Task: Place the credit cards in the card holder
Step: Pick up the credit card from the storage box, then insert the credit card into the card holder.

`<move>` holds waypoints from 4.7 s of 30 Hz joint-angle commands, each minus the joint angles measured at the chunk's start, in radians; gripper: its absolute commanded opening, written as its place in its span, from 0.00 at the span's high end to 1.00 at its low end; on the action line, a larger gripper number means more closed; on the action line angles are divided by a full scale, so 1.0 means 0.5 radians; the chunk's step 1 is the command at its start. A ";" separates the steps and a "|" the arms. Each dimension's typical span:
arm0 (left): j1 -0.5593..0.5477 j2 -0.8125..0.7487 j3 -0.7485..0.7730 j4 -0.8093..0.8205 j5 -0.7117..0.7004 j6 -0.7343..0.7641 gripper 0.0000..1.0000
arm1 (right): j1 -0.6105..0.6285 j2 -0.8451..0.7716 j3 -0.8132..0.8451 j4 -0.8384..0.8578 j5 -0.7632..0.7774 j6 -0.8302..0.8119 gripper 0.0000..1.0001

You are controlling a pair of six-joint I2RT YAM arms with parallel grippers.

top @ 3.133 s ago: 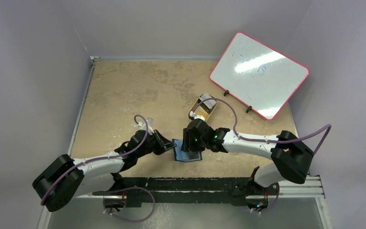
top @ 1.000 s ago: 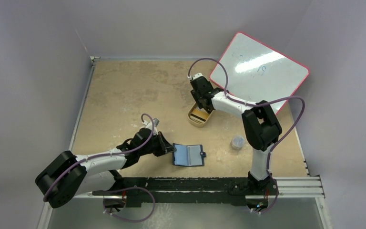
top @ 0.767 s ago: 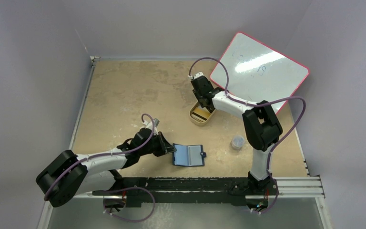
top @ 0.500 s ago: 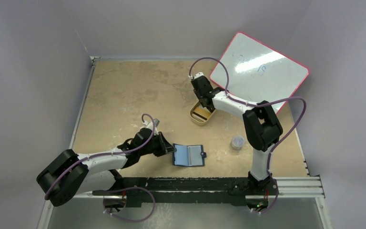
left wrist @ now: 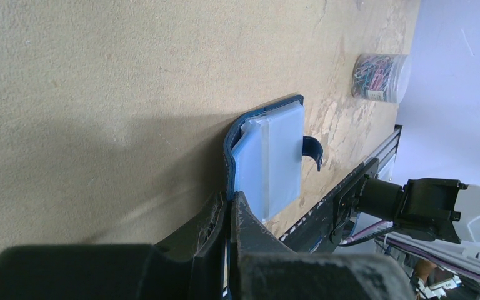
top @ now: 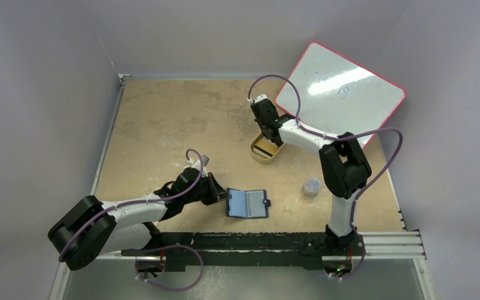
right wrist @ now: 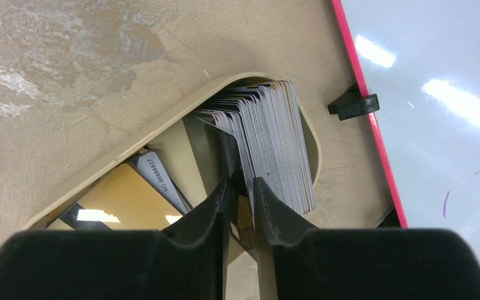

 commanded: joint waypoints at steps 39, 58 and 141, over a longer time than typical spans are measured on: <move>0.007 -0.088 -0.059 -0.180 -0.418 -0.116 0.92 | 0.333 -1.154 -1.313 1.034 -1.717 1.569 1.00; 0.006 -0.018 -0.153 -0.143 -0.541 -0.168 1.00 | 0.355 -0.998 -1.703 1.355 -1.755 1.757 1.00; 0.003 0.057 -0.182 -0.006 -0.522 -0.311 1.00 | 0.300 -0.677 -1.968 2.259 -1.893 2.163 1.00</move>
